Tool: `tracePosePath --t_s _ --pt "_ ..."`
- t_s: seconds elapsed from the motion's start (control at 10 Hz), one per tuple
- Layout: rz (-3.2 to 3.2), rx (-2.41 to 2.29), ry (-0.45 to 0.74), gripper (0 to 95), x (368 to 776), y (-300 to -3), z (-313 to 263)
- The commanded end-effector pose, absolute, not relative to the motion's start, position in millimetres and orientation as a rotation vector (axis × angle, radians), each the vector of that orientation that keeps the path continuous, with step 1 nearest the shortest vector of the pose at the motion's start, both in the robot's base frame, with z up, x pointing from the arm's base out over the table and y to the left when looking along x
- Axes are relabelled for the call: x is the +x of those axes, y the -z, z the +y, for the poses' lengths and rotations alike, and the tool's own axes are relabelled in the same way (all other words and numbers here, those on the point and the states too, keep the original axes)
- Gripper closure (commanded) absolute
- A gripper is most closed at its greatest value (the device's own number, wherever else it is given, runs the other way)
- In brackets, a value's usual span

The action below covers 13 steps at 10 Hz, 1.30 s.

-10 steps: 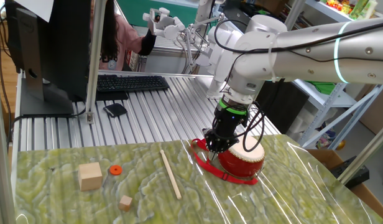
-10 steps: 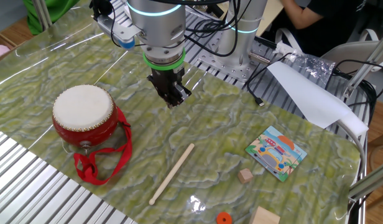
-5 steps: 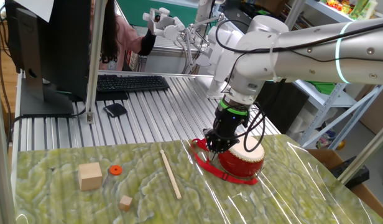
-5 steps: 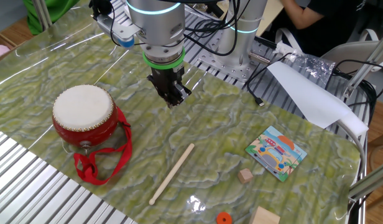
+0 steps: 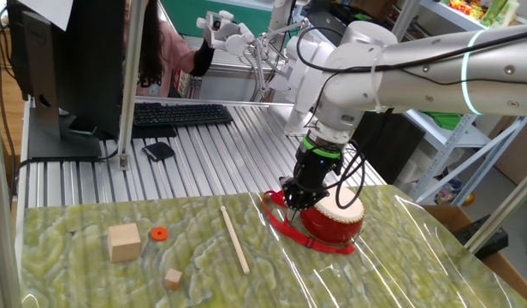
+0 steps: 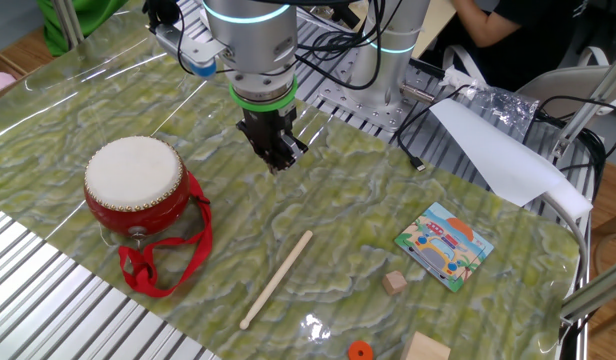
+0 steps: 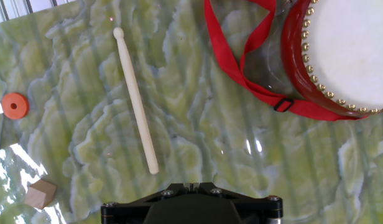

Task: Play the drum

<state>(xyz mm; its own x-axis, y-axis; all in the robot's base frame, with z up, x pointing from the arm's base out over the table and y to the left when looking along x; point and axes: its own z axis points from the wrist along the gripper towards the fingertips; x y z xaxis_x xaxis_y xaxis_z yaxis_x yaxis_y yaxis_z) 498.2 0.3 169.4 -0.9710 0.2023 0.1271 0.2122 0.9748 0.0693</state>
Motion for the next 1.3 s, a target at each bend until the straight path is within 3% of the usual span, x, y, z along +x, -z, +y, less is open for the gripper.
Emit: tracePosePath --t_s 0.1,1.3 --pt "-3.004 -0.318 0.123 95.0 498.2 -169.7 0.4" --pt "-3.063 -0.344 0.119 95.0 493.3 -177.1 -2.6"
